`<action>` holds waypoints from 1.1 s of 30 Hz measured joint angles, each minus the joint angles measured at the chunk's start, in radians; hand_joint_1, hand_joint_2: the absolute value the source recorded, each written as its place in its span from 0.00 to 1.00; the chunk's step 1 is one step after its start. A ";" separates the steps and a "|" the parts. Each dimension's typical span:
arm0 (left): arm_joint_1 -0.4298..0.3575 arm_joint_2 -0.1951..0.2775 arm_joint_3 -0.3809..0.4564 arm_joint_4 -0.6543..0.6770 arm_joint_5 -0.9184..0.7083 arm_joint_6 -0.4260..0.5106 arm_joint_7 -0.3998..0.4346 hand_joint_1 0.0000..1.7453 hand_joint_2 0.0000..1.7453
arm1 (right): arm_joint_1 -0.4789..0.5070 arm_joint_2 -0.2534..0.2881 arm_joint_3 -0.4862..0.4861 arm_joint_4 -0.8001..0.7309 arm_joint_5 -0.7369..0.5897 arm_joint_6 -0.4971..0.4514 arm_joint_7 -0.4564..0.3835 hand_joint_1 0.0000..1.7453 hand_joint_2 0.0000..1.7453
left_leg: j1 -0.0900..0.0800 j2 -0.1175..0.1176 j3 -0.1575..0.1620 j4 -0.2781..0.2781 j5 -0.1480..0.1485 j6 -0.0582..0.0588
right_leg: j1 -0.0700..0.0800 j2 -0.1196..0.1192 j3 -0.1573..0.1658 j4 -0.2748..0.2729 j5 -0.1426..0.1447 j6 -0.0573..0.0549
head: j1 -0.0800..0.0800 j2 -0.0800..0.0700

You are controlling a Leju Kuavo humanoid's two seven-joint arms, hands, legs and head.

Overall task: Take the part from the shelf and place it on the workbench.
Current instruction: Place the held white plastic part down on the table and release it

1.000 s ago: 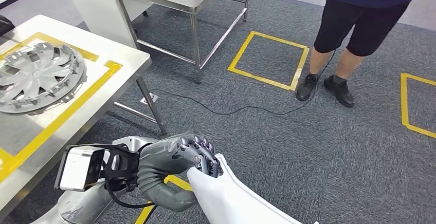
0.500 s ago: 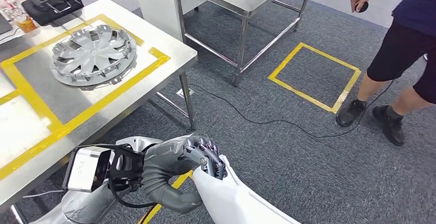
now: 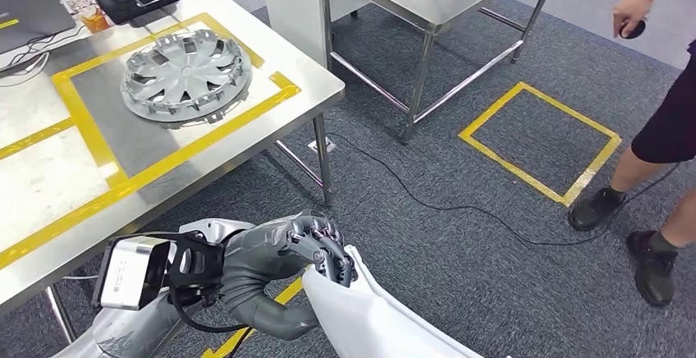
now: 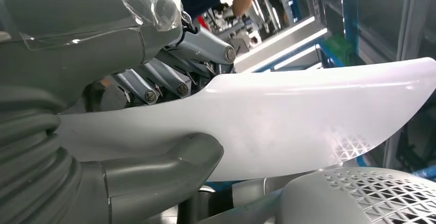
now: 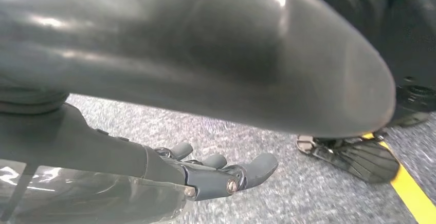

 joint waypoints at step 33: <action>0.011 0.001 0.020 -0.019 -0.003 -0.013 -0.001 1.00 1.00 | 0.001 -0.010 0.005 -0.004 -0.008 0.006 0.012 0.00 0.00 | -0.004 0.001 0.000 -0.018 0.005 0.001 | -0.008 -0.035 0.021 -0.010 -0.014 0.029 | 0.001 0.000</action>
